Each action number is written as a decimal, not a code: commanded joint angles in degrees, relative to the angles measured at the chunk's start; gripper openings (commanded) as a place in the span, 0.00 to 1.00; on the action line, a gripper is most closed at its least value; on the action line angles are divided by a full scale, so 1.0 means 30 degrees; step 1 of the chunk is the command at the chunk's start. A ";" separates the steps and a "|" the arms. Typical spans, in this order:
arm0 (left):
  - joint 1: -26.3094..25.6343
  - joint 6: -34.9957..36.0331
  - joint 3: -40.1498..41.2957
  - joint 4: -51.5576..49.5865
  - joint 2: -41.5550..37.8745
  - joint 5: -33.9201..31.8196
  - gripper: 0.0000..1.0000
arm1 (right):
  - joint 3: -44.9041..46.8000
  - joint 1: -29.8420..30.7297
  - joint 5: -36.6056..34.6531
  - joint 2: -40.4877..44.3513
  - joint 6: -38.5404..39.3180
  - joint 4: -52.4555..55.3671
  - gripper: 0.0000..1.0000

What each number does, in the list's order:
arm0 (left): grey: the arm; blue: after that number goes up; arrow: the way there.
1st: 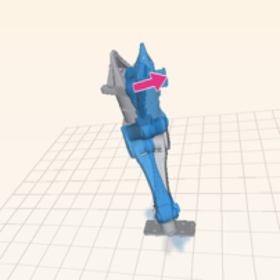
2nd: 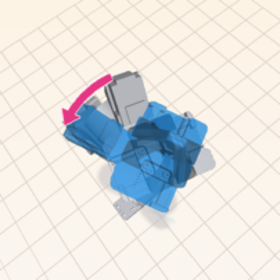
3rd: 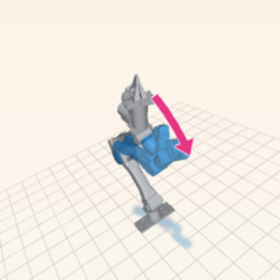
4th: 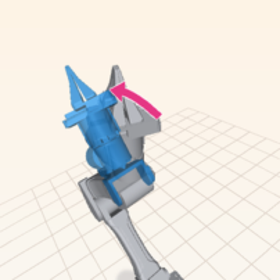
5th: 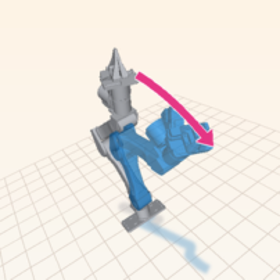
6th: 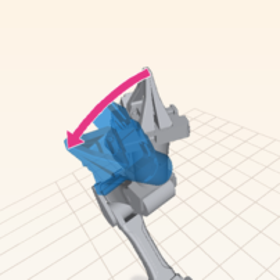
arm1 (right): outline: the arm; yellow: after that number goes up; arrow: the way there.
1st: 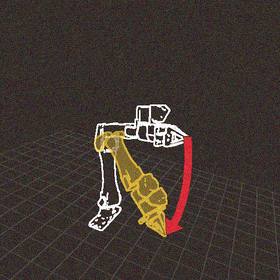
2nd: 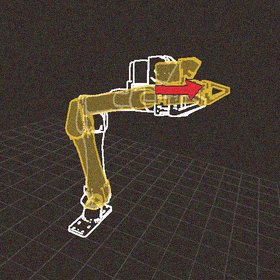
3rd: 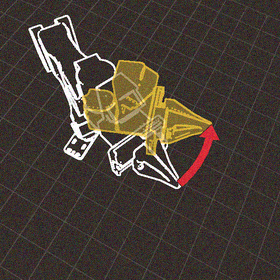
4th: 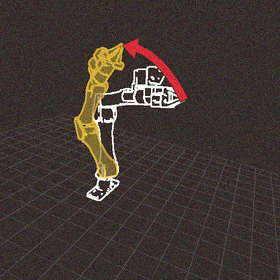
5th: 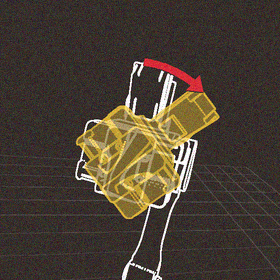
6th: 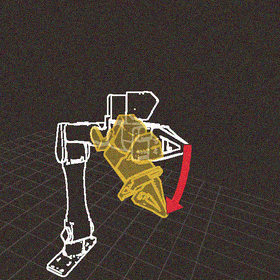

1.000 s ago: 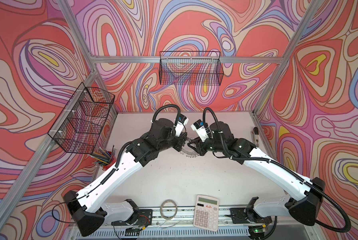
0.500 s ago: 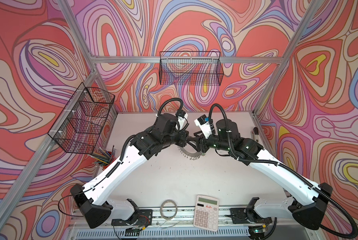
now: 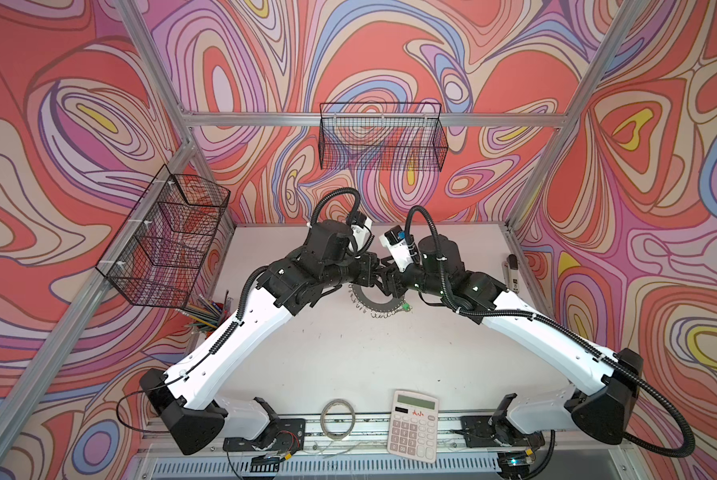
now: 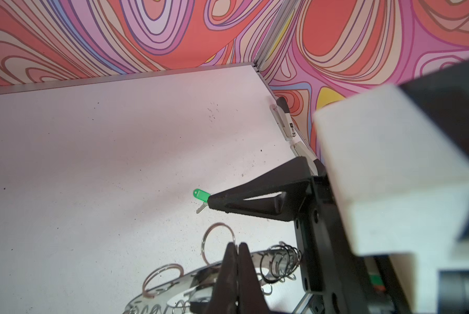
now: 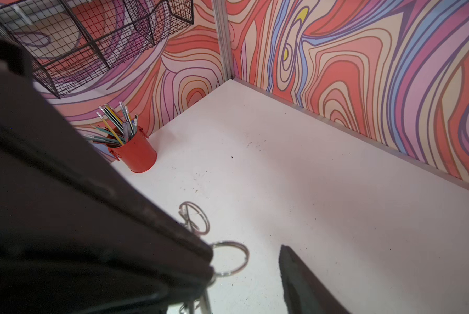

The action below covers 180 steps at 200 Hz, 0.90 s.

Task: Attach keys to a key ring
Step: Insert the key into the keyring.

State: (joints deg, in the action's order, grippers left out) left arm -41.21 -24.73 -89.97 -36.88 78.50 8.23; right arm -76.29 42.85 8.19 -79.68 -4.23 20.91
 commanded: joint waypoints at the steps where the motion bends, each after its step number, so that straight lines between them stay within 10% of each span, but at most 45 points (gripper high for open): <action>1: 0.0168 -0.0460 -0.0581 0.0149 -0.0004 0.0948 0.00 | -0.0439 0.0101 -0.1255 -0.0165 0.0253 -0.0437 0.57; 131: 0.0933 0.0649 -0.1889 -0.2381 0.0288 0.2833 0.00 | -0.0702 0.0101 -0.1934 0.0050 0.0912 0.0981 0.31; 180: 0.0993 0.1154 -0.2324 -0.3108 0.0467 0.2775 0.00 | -0.0400 0.0101 -0.1747 0.0590 0.0847 0.1494 0.51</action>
State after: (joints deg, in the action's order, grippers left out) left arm -38.24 -22.48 -94.43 -42.87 80.18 14.55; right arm -77.10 43.90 4.71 -79.79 -2.37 23.44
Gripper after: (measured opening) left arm 0.047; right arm 0.455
